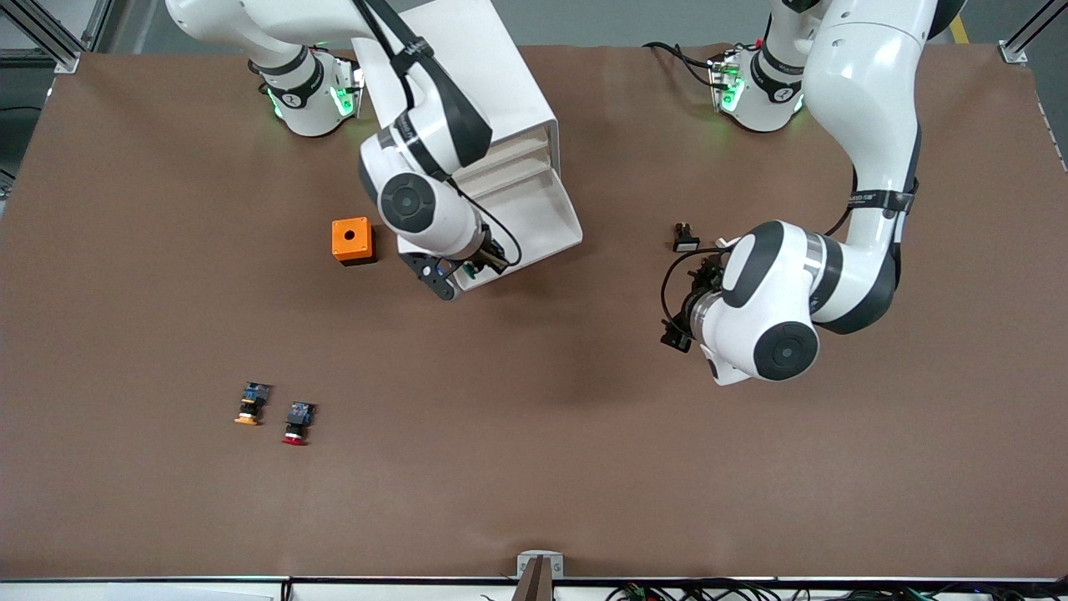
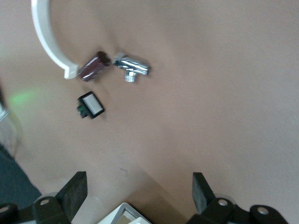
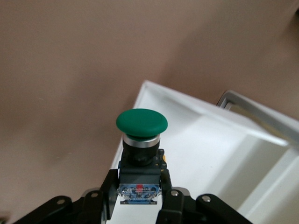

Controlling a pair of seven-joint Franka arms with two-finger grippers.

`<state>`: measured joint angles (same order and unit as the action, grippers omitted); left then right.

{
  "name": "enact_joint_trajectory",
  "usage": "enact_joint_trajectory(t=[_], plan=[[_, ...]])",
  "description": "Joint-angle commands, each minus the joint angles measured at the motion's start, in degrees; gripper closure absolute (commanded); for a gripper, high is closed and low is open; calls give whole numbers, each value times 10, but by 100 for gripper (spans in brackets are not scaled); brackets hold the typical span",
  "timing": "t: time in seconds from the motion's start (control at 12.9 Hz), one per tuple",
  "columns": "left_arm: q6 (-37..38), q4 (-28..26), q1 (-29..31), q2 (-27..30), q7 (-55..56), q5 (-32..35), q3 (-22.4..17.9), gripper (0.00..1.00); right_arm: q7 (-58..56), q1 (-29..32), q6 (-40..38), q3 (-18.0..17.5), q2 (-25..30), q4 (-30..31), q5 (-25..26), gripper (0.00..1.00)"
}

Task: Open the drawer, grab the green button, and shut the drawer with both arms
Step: 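Lower the green button with the right gripper while the left gripper shuts the drawer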

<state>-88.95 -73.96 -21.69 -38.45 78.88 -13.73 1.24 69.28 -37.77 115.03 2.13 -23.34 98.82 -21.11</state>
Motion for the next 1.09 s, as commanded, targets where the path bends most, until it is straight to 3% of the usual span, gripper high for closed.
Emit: enact_joint_trajectory(t=[0.0,0.16,0.23,0.39,0.47,0.78,1.01], plan=[[-54,-14,-7,2,-69,18,3,1,-120,48,-38,-6,3,-48,-1,93],[-130,-35,-30,-5,-98,19,3,1,-221,84,-59,-5,2,-77,8,93],[-161,-45,-45,-8,-116,28,3,1,-253,97,-66,-5,0,-91,37,93],[-202,-54,-56,-24,-148,41,6,0,-335,107,-63,-6,-11,-109,152,95],[-222,-64,-63,-28,-176,42,12,0,-376,126,-61,-6,-27,-117,178,95],[-282,-116,-115,-30,-234,43,12,0,-547,204,18,-6,-93,-123,179,95],[-283,-118,-152,-30,-246,43,12,0,-560,219,84,-6,-142,-128,183,95]])
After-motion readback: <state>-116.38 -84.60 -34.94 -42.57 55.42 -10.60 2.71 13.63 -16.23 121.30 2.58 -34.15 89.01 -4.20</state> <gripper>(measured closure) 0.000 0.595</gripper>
